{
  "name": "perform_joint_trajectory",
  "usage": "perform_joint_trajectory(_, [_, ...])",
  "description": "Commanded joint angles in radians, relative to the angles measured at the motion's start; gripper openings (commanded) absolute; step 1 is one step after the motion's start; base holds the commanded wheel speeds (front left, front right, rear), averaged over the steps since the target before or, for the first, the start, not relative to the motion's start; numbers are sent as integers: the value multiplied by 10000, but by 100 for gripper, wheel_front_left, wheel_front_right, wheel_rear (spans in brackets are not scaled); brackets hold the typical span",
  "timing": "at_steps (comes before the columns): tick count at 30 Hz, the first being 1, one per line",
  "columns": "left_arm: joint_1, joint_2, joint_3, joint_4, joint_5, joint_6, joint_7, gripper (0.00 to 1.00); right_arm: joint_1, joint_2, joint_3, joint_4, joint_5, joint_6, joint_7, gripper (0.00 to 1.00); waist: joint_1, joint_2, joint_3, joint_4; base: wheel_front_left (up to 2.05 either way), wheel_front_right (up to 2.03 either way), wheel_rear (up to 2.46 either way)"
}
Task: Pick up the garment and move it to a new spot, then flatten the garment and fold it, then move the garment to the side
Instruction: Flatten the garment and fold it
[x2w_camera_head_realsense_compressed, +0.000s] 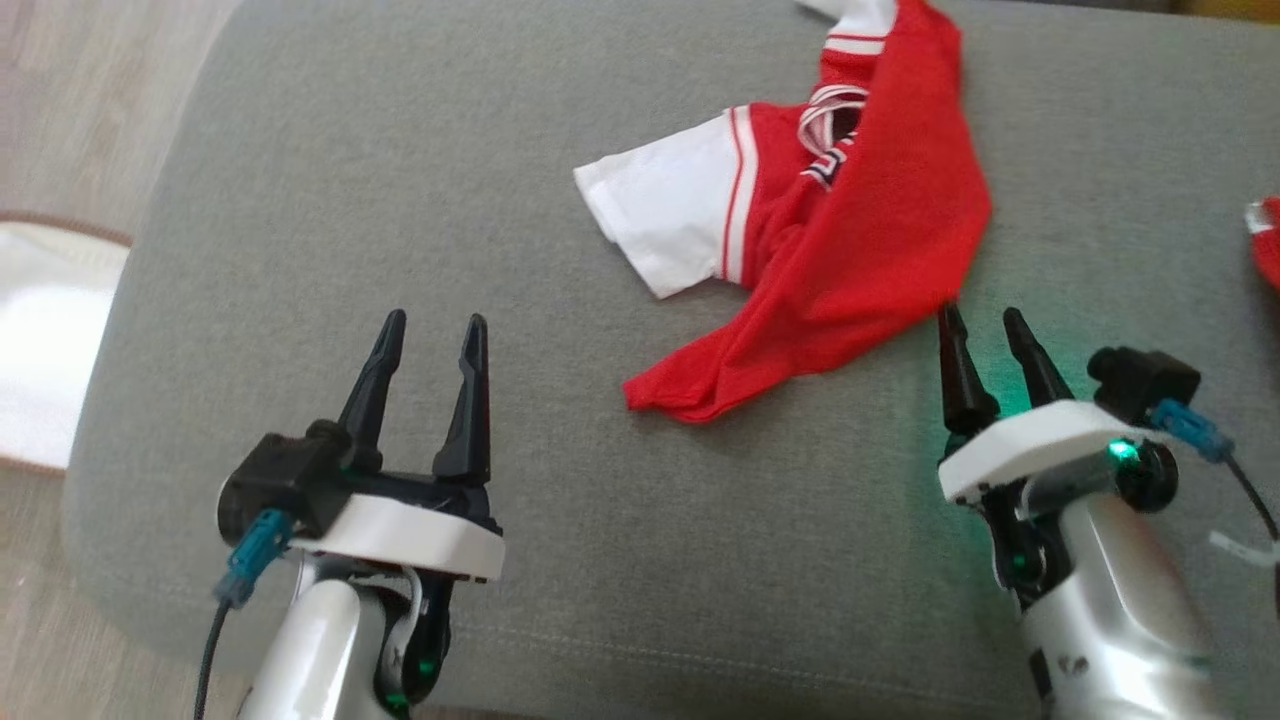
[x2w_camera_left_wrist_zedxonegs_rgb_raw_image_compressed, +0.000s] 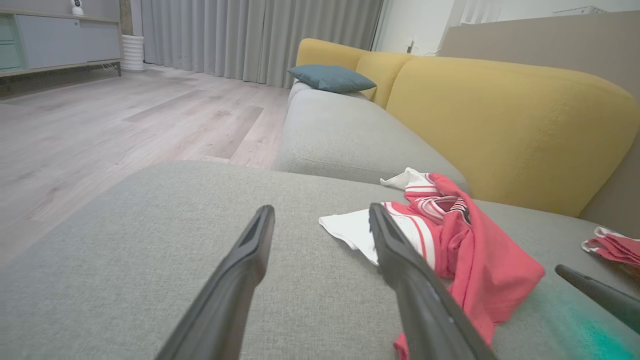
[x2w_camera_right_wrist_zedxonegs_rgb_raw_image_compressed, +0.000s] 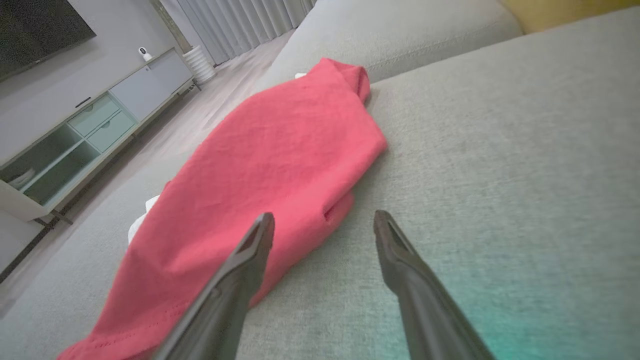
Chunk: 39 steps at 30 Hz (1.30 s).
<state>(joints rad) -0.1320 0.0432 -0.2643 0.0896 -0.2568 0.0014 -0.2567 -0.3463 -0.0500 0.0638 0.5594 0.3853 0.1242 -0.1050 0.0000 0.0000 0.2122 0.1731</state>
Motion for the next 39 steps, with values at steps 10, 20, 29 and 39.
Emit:
perform_joint_trajectory(10, [-504,70,360,-260,9,82,-51,100,-1846,-3,874,1946,783,65,-657,36,0,0,387,167,0,0,0])
perform_joint_trajectory(20, [-540,70,565,-200,-1,96,-51,100,-2532,-5,743,2784,-511,65,-1445,0,0,0,32,-362,0,0,0])
perform_joint_trajectory(29, [-289,70,600,-283,-187,195,-51,100,-2424,-1272,-813,1419,-2923,65,-918,0,0,0,-490,-712,0,0,0])
perform_joint_trajectory(39, [-384,70,422,-359,-343,249,-51,100,-2618,-2842,-1257,435,-4318,65,825,0,0,0,-339,-613,0,0,0])
